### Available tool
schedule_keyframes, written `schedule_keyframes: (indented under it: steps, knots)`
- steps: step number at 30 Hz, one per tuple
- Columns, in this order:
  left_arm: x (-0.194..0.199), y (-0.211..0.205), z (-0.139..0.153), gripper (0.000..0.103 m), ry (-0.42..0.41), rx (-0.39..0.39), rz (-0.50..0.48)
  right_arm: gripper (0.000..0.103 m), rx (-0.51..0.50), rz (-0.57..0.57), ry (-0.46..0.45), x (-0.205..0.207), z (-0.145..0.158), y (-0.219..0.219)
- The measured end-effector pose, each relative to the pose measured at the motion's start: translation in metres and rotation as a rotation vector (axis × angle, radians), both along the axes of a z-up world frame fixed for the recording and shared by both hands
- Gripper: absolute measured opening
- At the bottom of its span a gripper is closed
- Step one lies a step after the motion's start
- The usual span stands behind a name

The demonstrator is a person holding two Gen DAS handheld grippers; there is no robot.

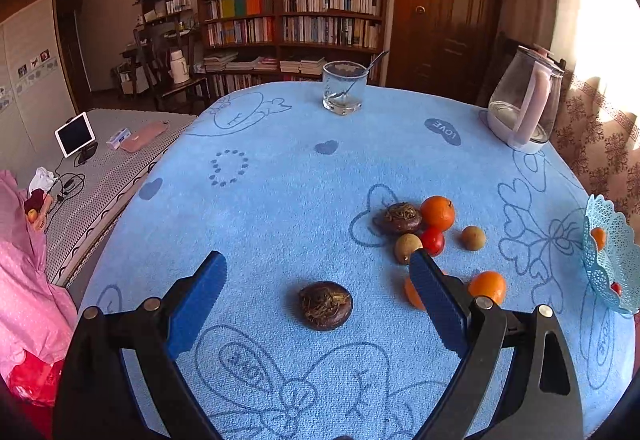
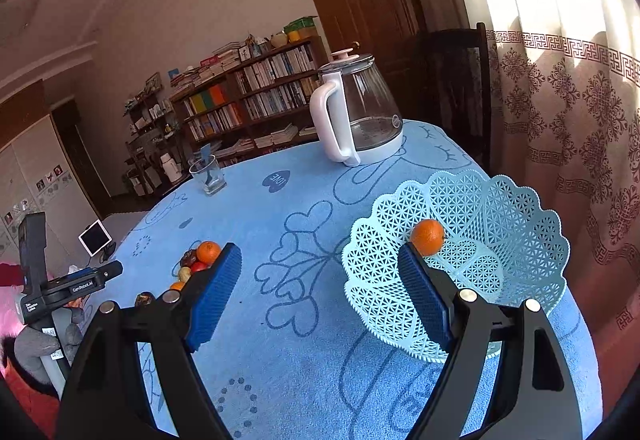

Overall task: Organize fruits
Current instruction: 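Withdraw both tools from the basket back toward the fruits, then grasp the dark brown round fruit with the left tool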

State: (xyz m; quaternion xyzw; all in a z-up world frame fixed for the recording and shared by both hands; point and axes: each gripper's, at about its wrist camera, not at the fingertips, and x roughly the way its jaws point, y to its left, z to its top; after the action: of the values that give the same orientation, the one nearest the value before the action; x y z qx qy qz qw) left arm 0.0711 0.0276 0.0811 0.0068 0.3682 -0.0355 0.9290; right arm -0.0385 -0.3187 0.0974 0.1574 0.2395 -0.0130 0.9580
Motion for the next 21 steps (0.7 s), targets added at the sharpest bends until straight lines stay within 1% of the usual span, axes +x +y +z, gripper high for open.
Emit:
schedule_keyframes:
  steps: [6,11,19,21]
  knots:
    - [0.012,0.004,-0.029,0.092,0.078,-0.005,0.016,0.082,-0.006,0.021,0.023,0.005,-0.006,0.008]
    - [0.021,0.003,-0.046,0.084,0.127,-0.009,0.012,0.082,-0.01,0.034,0.041,0.009,-0.013,0.013]
    - [0.029,-0.004,-0.068,0.063,0.194,-0.021,-0.01,0.082,-0.018,0.055,0.072,0.015,-0.024,0.021]
    - [0.03,-0.005,-0.071,0.062,0.19,-0.012,-0.004,0.082,-0.019,0.06,0.081,0.017,-0.027,0.023]
